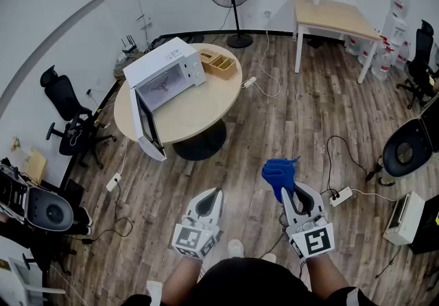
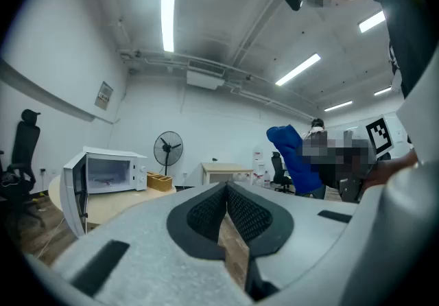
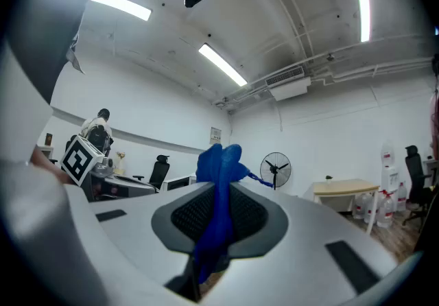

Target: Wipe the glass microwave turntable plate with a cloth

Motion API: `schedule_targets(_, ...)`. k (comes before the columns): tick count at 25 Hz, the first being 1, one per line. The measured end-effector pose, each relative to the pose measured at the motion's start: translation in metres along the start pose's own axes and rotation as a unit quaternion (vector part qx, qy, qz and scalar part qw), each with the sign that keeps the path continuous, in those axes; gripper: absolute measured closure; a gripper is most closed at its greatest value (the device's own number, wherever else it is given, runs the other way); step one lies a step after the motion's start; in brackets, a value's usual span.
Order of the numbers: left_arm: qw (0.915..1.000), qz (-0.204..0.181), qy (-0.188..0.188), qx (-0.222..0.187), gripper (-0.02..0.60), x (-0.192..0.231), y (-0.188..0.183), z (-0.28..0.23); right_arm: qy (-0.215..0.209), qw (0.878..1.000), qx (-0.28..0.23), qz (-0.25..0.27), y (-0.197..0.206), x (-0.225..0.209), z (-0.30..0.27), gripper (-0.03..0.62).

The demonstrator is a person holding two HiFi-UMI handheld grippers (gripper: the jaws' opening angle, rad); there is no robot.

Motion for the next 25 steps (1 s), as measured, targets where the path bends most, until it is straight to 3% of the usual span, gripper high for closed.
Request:
schedule_targets(19, 0.9998, 0.004, 0.012, -0.016, 0.575, 0.066, -0.004, 0.012, 0.011, 1.000, -0.009, -0.023, -0.009, 0.037, -0.060, 0.533)
schedule_targets(25, 0.9992, -0.012, 0.028, -0.024, 0.575, 0.089, -0.002, 0.016, 0.025, 0.999, -0.005, -0.028, -0.007, 0.050, -0.072, 0.531)
Point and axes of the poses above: the fingertips, and each gripper's own axes: z backward along the fingers, x to its left, y out of its underside, the point moved 4 cm from there along z, backward along the fingers, and after that the axes turned 4 degrees about x, right-handed, at the moved point
